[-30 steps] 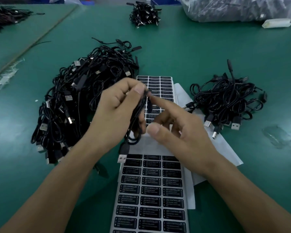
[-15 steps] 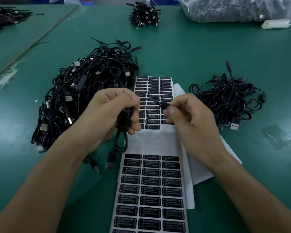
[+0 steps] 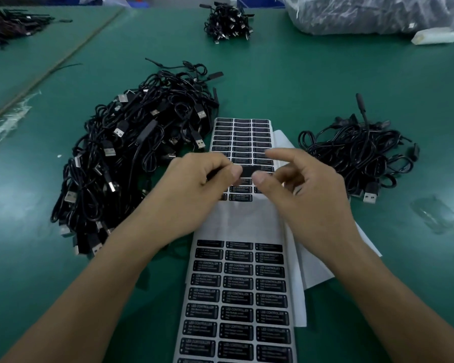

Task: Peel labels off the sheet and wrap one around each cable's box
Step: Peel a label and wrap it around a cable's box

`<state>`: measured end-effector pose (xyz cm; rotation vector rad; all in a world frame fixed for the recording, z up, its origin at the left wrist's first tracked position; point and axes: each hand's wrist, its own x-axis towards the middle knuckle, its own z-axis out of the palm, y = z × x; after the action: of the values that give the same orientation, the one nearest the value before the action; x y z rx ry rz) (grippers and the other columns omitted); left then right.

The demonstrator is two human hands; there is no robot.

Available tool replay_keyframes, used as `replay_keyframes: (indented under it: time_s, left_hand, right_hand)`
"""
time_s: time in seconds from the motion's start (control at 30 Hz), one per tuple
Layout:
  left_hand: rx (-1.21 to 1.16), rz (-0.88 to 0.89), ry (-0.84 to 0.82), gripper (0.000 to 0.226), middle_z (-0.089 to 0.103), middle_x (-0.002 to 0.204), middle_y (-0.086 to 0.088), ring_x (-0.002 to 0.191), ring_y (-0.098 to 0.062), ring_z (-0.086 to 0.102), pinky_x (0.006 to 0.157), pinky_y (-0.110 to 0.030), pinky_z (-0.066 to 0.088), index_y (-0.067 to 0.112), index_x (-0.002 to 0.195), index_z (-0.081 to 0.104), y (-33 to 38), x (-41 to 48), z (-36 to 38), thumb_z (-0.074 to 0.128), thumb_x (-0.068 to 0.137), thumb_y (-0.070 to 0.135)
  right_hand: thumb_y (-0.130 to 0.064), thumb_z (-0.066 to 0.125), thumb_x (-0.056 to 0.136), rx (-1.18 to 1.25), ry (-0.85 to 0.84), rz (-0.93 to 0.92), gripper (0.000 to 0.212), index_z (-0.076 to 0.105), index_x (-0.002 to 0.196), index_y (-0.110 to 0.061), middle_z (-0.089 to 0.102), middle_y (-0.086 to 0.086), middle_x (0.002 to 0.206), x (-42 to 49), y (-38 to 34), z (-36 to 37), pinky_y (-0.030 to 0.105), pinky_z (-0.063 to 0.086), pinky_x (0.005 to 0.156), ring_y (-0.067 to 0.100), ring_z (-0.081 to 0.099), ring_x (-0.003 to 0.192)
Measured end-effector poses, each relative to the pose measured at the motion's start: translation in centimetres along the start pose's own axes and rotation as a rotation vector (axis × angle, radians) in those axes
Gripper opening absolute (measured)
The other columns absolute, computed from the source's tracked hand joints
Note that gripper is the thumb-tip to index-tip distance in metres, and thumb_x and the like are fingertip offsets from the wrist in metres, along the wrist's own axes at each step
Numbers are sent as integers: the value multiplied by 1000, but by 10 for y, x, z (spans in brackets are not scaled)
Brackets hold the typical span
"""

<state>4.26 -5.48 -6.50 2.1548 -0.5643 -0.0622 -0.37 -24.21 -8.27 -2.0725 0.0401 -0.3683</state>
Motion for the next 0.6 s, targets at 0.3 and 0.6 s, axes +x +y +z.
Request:
replay_keyframes:
  time_s: [0.3,0.6]
  left_hand:
    - [19,-123,83,47,44,63,-1,60,-22,41,66,-61,49,15,73,38,2,-2,14,30,98,55]
    - [174,-137,65,35,63,75,20,53,-5,49,58,-37,46,31,79,41,5,-5,18,59,83,61]
  right_hand:
    - [-74,68,71,-476,-206,210,71,44,122,-30,45,-5,106,-4,-8,-2,38,42,85,19,47,103]
    - [-45,84,74,-253,-211,295,83,47,144,-22,69,-6,83,2,-9,-15,31,46,82,12,62,98]
